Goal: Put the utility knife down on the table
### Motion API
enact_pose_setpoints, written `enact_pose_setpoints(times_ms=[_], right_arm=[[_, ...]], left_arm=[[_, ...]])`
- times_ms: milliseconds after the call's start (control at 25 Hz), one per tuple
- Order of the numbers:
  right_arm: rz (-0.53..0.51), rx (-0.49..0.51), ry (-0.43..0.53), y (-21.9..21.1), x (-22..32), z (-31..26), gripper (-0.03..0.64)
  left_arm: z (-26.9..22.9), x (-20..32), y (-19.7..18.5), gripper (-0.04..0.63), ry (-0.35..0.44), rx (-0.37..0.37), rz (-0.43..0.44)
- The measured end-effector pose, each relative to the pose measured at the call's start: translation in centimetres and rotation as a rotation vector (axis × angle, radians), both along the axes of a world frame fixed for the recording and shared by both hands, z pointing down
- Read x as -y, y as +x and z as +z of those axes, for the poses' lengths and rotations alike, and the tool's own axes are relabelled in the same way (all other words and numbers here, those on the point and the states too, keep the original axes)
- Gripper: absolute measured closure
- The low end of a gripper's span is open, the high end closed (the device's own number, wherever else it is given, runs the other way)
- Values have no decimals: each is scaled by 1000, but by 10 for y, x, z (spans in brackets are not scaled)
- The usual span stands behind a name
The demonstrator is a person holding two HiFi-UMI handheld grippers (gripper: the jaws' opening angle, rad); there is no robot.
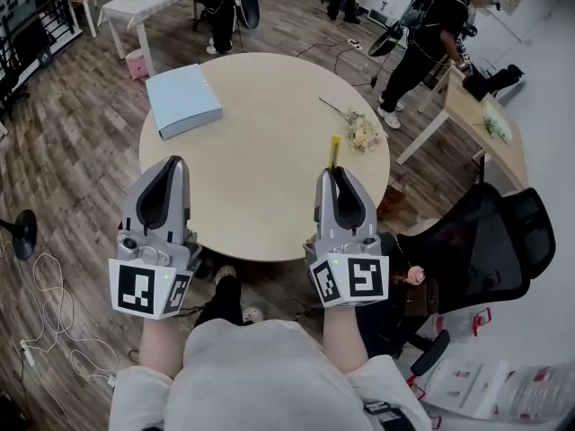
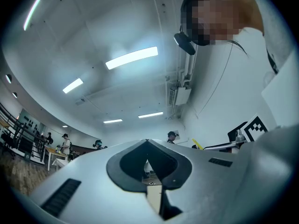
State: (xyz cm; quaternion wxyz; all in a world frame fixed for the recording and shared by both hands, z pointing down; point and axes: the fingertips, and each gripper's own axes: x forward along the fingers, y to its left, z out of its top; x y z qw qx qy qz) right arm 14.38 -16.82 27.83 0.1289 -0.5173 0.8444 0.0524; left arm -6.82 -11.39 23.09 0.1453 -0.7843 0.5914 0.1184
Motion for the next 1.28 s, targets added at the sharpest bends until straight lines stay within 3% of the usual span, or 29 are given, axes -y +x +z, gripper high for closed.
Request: enact_pose_setpoints(times_ms=[720,1280], right_arm=[[46,-15,-32,-48,119,2,543],[93,-2,-243,-84,198,74,543]], left_arm=[[-1,131,-42,588,-20,1,78],[29,217,-67,588,-101,-13,178]])
